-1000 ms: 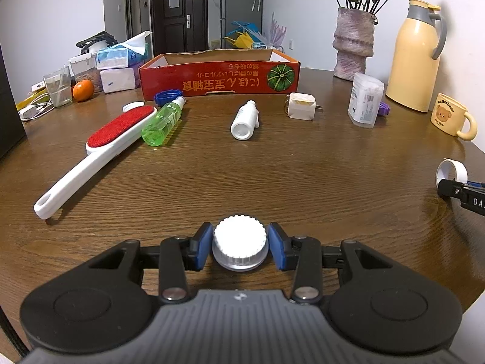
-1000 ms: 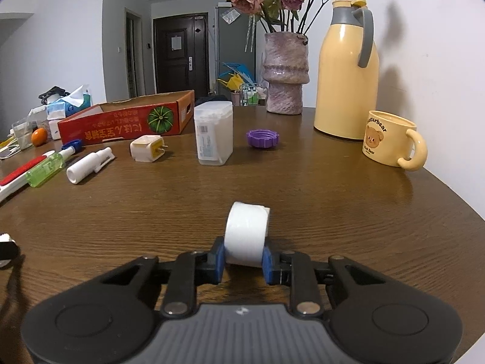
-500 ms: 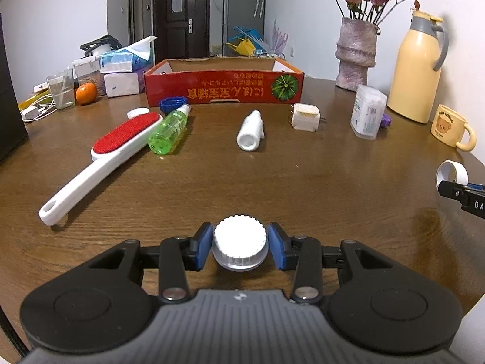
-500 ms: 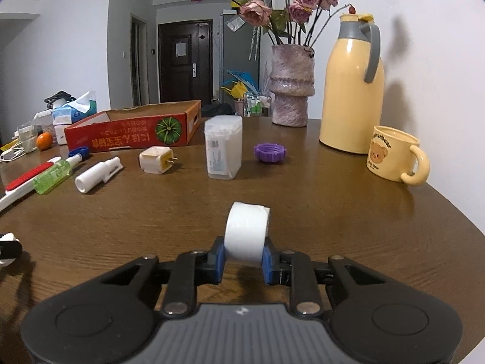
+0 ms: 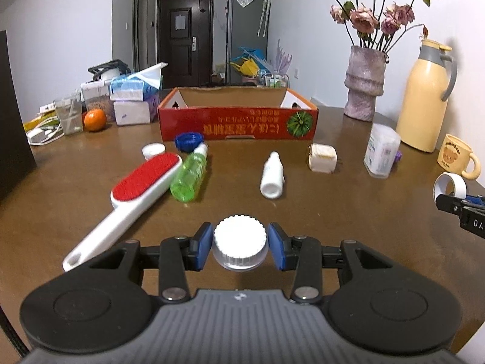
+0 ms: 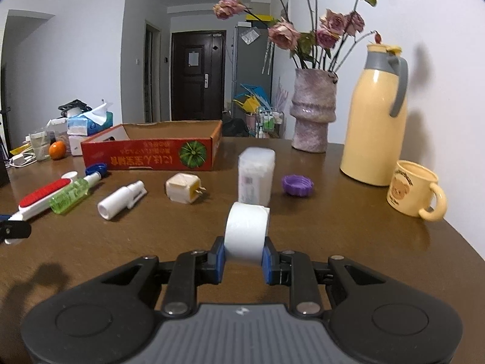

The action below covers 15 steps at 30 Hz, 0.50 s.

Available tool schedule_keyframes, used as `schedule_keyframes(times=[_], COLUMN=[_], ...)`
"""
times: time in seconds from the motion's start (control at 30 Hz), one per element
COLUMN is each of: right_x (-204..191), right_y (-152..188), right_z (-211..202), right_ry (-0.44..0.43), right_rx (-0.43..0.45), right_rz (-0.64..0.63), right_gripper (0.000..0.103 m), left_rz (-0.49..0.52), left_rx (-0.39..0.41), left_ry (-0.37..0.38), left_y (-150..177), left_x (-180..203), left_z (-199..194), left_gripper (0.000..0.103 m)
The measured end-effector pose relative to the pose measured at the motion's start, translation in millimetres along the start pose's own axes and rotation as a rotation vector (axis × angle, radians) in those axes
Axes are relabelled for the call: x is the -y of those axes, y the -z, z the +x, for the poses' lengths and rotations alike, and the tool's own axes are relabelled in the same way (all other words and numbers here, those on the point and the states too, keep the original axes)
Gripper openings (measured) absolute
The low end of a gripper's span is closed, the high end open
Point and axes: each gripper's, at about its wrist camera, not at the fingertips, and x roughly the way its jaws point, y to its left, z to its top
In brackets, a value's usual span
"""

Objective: Organize rigid objects
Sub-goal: 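Carry the cap and tape roll with both tools over the cardboard box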

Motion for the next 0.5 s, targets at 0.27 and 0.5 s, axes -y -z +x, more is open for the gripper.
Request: schedule_keyframes(times=[0.27, 0.5], right_x=[-22.8, -40.2], right_y=[-24.5, -46.8], right_z=[8.1, 23.5], right_ry=[-0.011, -0.023], right_rx=[0.026, 0.045], right_rz=[-0.020, -0.025], right_gripper=[0.023, 0.023], left_rz=[-0.013, -0.023], left_rx=[0.023, 0.050], left_ry=[0.009, 0.012], left_y=[-26.7, -50.3], left_x=[-17.4, -28.4], left_z=[9.8, 19.2], left_gripper=[0.041, 0.041])
